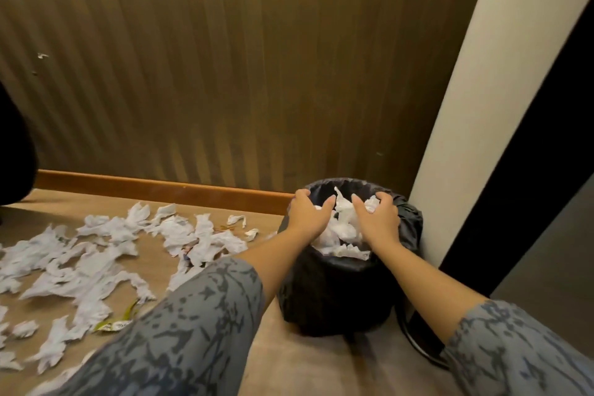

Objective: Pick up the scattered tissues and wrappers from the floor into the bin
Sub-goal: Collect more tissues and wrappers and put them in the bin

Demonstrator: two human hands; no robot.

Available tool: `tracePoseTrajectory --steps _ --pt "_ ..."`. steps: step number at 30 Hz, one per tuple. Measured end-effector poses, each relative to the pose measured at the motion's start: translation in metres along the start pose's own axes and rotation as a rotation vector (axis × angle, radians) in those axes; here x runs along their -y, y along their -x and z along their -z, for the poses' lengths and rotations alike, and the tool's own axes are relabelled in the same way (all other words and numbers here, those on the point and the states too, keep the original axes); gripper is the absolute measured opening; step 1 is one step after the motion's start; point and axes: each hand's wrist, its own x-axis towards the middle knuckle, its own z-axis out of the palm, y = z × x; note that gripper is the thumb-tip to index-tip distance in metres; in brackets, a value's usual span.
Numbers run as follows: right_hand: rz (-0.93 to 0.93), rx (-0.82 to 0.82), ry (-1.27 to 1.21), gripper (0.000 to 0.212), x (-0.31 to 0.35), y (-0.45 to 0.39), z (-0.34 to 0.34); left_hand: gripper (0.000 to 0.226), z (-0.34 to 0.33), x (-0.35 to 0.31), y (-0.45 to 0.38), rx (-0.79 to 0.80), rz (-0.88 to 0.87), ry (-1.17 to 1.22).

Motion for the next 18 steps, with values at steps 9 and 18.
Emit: tracePoseTrajectory --steps 9,18 --pt "0.16 0.019 0.084 0.069 -0.006 0.023 -0.016 0.05 0.08 0.042 0.012 -0.087 -0.028 -0.118" --pt "0.933 0.011 0.364 0.025 0.02 0.095 -0.096 0.028 0.187 0.192 0.019 0.072 -0.078 -0.36"
